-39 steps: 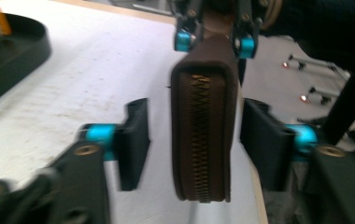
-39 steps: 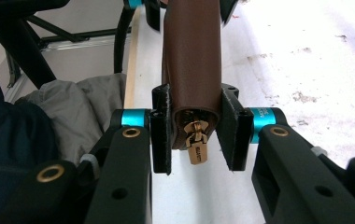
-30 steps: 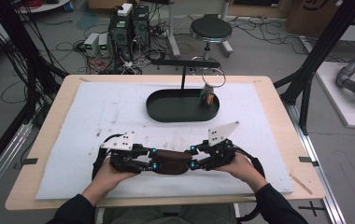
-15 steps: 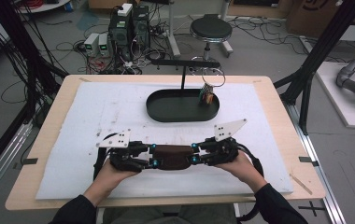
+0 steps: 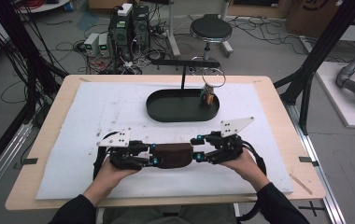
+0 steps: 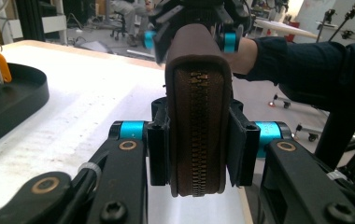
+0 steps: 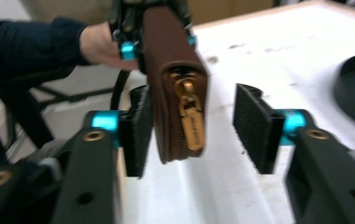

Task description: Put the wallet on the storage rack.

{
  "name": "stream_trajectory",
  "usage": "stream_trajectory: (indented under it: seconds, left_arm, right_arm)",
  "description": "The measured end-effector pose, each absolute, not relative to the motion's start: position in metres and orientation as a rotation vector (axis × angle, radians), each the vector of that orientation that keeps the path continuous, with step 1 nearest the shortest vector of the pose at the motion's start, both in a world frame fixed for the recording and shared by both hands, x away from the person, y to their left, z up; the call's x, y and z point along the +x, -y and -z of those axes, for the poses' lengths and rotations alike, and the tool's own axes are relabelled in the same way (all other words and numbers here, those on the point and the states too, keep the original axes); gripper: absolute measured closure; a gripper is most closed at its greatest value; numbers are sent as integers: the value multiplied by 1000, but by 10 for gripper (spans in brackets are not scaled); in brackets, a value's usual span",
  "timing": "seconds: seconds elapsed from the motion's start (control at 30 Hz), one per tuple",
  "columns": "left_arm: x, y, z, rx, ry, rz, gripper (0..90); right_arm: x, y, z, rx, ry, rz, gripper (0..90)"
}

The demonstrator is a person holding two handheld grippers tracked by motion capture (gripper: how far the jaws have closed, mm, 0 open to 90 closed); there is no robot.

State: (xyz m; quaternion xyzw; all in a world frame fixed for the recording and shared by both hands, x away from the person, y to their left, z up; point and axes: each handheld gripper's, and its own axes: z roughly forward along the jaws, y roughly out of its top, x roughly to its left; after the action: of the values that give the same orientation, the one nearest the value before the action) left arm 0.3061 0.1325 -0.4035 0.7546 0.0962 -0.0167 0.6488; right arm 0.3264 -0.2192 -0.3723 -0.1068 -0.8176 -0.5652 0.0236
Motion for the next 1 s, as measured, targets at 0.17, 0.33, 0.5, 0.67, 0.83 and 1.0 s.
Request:
stream_trajectory:
  seconds: [0.17, 0.33, 0.5, 0.67, 0.83, 1.0]
  left_arm:
    - [310, -132, 400, 1721, -245, -14, 659]
    - [316, -128, 394, 1721, -273, -74, 659]
    - [326, -123, 387, 1721, -310, -159, 659]
    - [339, -118, 384, 1717, -367, -234, 659]
    - [354, -112, 384, 1715, -442, -300, 658]
    - [369, -105, 387, 1729, -493, -340, 659]
  right_arm:
    - [333, 246, 368, -519, 2555, 1863, 368]
    - [341, 272, 368, -829, 2629, 1954, 341]
    - [346, 291, 370, -1079, 2691, 1965, 341]
    - [348, 310, 370, -1286, 2677, 1997, 343]
    - [349, 322, 370, -1369, 2703, 2007, 343]
    - [350, 329, 372, -1438, 2697, 2001, 343]
